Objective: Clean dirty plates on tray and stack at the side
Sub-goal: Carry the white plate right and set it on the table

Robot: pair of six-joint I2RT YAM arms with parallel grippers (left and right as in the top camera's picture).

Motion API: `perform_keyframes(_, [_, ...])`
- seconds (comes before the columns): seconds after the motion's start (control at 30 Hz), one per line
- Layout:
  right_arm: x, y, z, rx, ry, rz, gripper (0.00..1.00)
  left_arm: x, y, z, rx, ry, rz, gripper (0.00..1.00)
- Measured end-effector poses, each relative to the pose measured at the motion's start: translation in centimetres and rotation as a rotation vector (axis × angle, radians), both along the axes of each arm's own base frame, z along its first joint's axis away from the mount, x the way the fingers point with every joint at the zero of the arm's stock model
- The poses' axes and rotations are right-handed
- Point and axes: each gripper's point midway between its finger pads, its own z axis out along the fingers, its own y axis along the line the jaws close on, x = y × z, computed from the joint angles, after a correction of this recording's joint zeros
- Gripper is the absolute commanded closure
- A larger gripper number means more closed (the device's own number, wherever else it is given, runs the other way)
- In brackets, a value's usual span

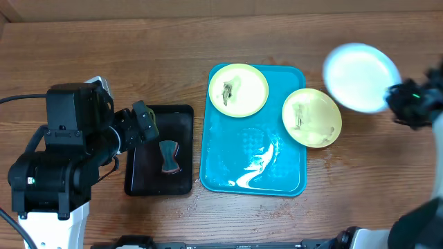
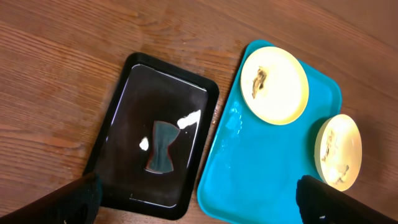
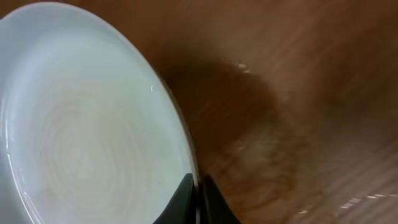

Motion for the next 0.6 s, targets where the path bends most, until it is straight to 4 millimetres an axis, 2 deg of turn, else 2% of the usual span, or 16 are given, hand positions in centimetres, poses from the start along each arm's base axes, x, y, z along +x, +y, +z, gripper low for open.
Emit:
perform_keyframes(0.07, [-2.0, -3.9, -2.9, 0.036, 0.083, -0.122, 0.96, 0.1, 0.0, -0.1, 0.0, 0.004, 0.0, 0.0])
perform_keyframes(0.1, [-2.2, -4.2, -3.1, 0.039, 0.09, -0.13, 0.96, 0.1, 0.0, -0.1, 0.0, 0.006, 0.0, 0.0])
perform_keyframes(0.17, [-3.6, -5.9, -5.2, 0.063, 0.146, -0.188, 0.96, 0.2, 0.0, -0.2, 0.0, 0.01, 0.0, 0.0])
perform_keyframes(0.23, [-4.7, -6.7, -7.0, 0.08, 0.199, -0.22, 0.96, 0.2, 0.0, -0.3, 0.0, 0.012, 0.0, 0.0])
perform_keyframes(0.37, [-6.2, -6.3, -9.9, 0.101, 0.3, -0.228, 0.94, 0.3, 0.0, -0.4, 0.001, 0.018, 0.0, 0.0])
perform_keyframes(0.4, [-6.6, -5.9, -10.6, 0.106, 0.325, -0.223, 0.78, 0.4, 0.0, -0.5, 0.001, 0.02, 0.0, 0.0])
perform_keyframes(0.43, [-6.7, -5.7, -10.8, 0.107, 0.334, -0.218, 0.7, 0.4, 0.0, -0.5, 0.001, 0.021, 0.0, 0.0])
perform_keyframes(0.53, [-6.8, -5.4, -10.9, 0.108, 0.342, -0.211, 0.61, 0.5, 0.0, -0.6, 0.001, 0.026, 0.0, 0.0])
perform_keyframes(0.6, [-6.5, -5.1, -10.8, 0.126, 0.329, -0.205, 0.6, 0.5, 0.0, -0.7, 0.001, 0.029, 0.0, 0.0])
